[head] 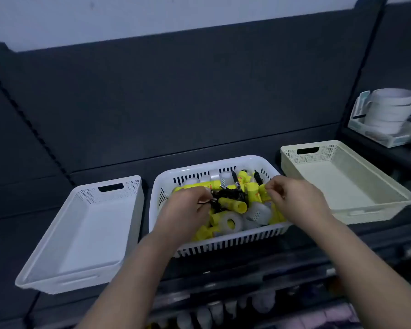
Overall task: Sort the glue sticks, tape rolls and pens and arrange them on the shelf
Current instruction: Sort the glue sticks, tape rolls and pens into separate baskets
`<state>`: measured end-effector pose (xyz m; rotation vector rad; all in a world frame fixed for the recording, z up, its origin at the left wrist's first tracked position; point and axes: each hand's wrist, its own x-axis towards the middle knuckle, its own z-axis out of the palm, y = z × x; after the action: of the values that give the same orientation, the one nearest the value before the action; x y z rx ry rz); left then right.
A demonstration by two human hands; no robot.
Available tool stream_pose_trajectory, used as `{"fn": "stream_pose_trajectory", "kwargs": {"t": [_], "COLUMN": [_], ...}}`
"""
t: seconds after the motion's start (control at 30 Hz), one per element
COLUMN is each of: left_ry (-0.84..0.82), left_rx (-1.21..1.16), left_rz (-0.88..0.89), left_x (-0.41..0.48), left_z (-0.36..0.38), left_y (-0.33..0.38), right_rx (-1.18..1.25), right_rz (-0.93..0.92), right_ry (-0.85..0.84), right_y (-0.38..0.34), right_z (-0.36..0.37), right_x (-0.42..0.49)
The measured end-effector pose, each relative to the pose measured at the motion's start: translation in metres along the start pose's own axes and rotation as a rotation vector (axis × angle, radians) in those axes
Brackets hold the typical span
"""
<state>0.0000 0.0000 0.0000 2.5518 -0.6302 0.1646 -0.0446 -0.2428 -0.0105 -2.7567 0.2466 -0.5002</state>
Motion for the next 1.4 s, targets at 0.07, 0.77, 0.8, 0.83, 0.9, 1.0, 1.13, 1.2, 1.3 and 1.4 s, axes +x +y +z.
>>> {"fn": "stream_pose_trajectory", "kwargs": {"t": [0.07,0.77,0.8,0.83,0.9,1.0,1.13,1.2,1.3,1.4], "left_ry": [-0.045,0.417,0.457,0.501,0.581,0.626,0.468,0.299,0.079,-0.055], "left_rx": [0.014,-0.420,-0.453,-0.473,-0.452,-0.238,-0.010,0.092,0.183,0.249], "left_rz": [0.037,-0.233,-0.242,-0.255,-0.276,-0.365,-0.662,-0.775,-0.817,-0.764], "left_x": [0.007,0.031,0.030,0.029,0.026,0.012,-0.019,-0.031,-0.037,-0.030], "left_z": [0.010,0.016,0.011,0.003,-0.017,-0.054,-0.094,-0.100,-0.093,-0.082], "left_y": [0.011,0.017,0.015,0.012,0.004,-0.027,-0.100,-0.139,-0.182,-0.206], "right_rx": [-0.006,0.042,0.151,0.273,0.463,0.618,0.684,0.732,0.757,0.670], "right_rz": [0.011,-0.117,-0.119,-0.135,-0.198,-0.310,-0.383,-0.376,-0.356,-0.323], "right_ry": [0.010,-0.152,-0.084,-0.014,0.063,0.053,-0.079,-0.111,-0.185,-0.283], "right_y": [0.008,-0.014,-0.020,-0.028,-0.051,-0.089,-0.141,-0.169,-0.209,-0.242], "right_z": [-0.001,0.022,0.016,0.008,-0.004,-0.005,0.014,0.024,0.042,0.063], "right_x": [0.005,0.048,0.052,0.056,0.063,0.065,0.060,0.058,0.057,0.056]}}
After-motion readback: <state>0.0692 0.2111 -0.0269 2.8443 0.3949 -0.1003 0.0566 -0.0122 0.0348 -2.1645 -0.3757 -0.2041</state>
